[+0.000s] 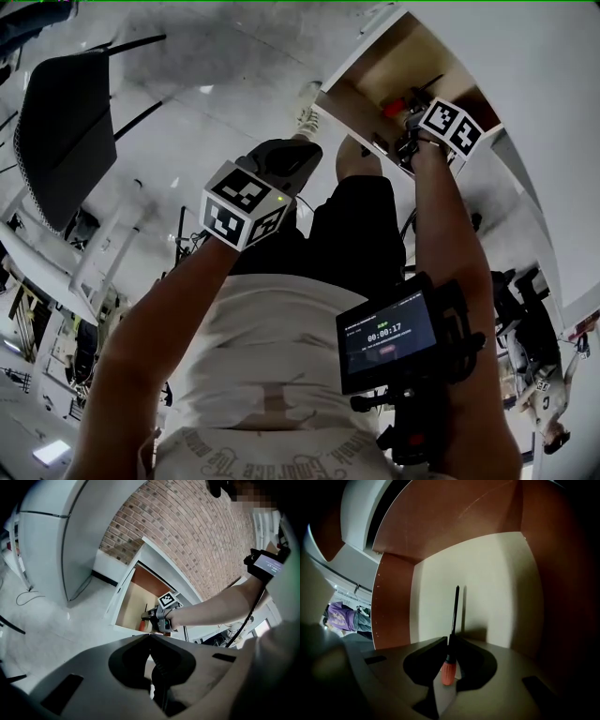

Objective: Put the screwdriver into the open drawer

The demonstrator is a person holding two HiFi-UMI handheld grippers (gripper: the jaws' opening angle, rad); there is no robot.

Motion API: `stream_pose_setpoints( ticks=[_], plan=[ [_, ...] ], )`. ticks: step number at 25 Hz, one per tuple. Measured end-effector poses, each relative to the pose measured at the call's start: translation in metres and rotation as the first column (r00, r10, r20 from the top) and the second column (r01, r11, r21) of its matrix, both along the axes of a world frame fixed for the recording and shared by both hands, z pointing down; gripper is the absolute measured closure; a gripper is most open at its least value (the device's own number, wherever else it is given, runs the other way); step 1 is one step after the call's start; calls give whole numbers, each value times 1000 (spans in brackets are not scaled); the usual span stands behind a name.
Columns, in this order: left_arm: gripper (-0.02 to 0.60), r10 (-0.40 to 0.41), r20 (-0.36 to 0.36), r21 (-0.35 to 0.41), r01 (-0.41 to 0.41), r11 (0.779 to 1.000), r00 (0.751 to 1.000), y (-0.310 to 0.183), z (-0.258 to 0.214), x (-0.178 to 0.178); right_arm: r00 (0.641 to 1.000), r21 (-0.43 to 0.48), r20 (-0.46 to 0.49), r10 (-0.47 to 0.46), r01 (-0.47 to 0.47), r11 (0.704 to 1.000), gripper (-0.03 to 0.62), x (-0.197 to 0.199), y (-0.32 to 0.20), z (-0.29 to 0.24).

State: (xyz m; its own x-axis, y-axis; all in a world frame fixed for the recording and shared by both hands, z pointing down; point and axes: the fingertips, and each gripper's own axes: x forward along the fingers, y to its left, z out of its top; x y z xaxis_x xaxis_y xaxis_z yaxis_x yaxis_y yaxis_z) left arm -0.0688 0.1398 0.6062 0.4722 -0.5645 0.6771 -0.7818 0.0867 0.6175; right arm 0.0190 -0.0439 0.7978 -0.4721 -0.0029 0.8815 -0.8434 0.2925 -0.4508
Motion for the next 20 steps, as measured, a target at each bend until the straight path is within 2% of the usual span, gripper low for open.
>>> stream_pose_setpoints(
  ticks=[5, 14, 20],
  plan=[
    [561, -17, -8, -4, 17, 1000, 1000, 2, 3, -2, 1000, 10, -5, -10, 10, 1000, 528, 1, 2, 1],
    [561, -30, -20, -3, 30, 1000, 999, 4, 2, 4, 997, 32, -11, -80, 80, 996, 528, -7, 8, 1],
    [561, -38, -16, -9, 38, 999, 999, 7, 5, 0, 995, 19, -56, -84, 86, 996, 526, -7, 10, 4]
  ],
)
